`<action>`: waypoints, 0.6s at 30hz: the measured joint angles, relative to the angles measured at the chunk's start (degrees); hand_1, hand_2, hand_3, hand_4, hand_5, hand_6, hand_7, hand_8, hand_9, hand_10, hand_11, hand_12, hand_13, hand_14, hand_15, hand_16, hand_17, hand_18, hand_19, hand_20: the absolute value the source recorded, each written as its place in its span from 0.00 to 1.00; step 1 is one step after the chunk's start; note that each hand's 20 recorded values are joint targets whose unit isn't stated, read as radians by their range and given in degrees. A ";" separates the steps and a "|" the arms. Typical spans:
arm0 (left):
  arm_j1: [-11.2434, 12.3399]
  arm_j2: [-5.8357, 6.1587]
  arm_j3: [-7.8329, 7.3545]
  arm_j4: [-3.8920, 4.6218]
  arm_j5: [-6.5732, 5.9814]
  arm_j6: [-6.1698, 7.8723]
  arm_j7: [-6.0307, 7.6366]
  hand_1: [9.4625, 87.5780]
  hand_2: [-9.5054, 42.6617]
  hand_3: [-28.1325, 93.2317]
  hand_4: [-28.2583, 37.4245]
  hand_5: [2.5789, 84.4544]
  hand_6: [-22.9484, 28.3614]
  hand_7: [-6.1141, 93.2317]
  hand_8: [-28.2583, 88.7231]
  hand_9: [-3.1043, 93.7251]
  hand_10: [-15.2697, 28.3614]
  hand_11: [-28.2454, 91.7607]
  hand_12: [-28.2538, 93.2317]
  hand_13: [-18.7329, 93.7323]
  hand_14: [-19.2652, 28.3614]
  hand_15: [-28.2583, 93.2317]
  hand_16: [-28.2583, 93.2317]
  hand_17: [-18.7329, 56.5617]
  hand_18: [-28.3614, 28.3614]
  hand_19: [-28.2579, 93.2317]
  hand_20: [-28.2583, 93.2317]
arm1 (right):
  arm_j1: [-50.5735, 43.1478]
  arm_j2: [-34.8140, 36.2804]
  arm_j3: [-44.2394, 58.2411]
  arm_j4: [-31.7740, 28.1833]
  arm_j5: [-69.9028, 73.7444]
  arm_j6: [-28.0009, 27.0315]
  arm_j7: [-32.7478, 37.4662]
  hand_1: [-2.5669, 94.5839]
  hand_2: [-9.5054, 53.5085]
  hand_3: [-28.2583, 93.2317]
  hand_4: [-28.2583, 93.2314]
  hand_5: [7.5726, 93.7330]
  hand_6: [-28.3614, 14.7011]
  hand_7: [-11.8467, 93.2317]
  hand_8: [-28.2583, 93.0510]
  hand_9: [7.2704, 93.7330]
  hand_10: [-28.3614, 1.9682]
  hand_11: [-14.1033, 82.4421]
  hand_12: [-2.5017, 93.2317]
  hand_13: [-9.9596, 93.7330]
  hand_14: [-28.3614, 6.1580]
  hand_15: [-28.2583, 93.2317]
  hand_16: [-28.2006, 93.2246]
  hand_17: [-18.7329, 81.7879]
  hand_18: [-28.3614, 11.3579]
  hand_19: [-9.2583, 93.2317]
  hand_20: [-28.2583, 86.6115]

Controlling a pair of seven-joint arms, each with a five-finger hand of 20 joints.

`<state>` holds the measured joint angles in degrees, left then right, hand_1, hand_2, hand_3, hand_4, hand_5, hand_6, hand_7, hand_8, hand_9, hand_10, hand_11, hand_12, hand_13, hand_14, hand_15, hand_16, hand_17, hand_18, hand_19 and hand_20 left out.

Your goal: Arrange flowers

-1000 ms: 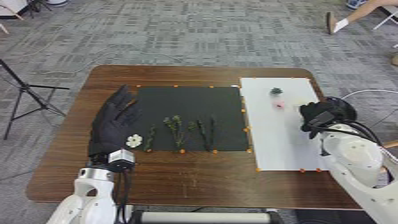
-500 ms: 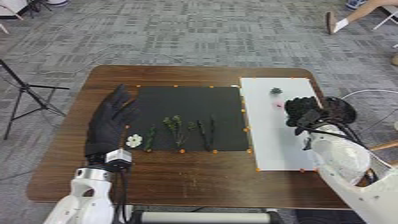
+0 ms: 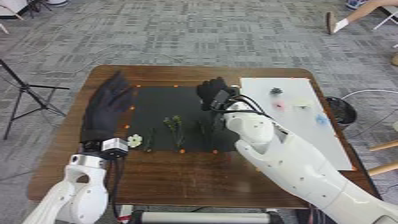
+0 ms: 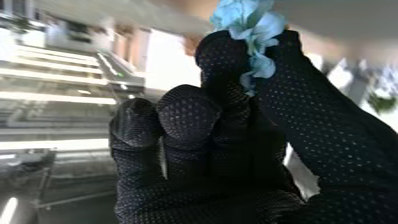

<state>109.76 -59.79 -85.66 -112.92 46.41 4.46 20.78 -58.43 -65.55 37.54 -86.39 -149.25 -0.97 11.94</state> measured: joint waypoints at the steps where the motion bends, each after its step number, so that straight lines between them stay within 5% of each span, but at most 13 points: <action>1: -0.98 0.14 0.29 0.15 0.05 0.05 0.06 0.19 0.15 0.80 0.01 0.31 0.48 0.27 0.15 0.31 0.61 0.36 0.37 0.37 0.71 0.40 0.27 0.09 0.88 0.60 0.28 | 0.32 -1.95 -0.10 0.28 -0.17 -0.19 -0.01 0.53 0.00 0.92 0.06 0.71 0.68 0.60 0.26 0.84 0.72 0.46 0.60 0.76 0.61 0.83 0.59 0.55 0.24 1.00 0.71; 11: -9.03 1.43 2.37 1.40 0.11 -0.13 1.01 0.19 0.15 0.79 0.01 0.32 0.48 0.26 0.15 0.31 0.61 0.36 0.37 0.37 0.72 0.40 0.27 0.10 0.88 0.60 0.28 | 0.00 -14.76 -1.23 5.22 -2.41 -1.82 -1.15 0.53 0.00 0.91 0.05 0.70 0.69 0.60 0.26 0.84 0.74 0.45 0.60 0.75 0.61 0.83 0.59 0.55 0.24 1.00 0.71; 18: -11.91 1.33 3.33 1.60 0.26 -0.58 1.43 0.19 0.15 0.79 0.01 0.32 0.48 0.26 0.15 0.31 0.61 0.36 0.37 0.37 0.71 0.39 0.27 0.10 0.88 0.60 0.28 | -0.90 -17.32 -1.37 7.51 -4.08 -1.49 -2.39 0.53 0.00 0.91 0.04 0.70 0.70 0.60 0.26 0.84 0.75 0.45 0.59 0.75 0.60 0.83 0.58 0.55 0.25 1.00 0.72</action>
<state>97.85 -58.45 -82.33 -111.32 46.67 3.88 22.21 -59.33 -82.87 36.17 -78.88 -153.33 -2.46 9.56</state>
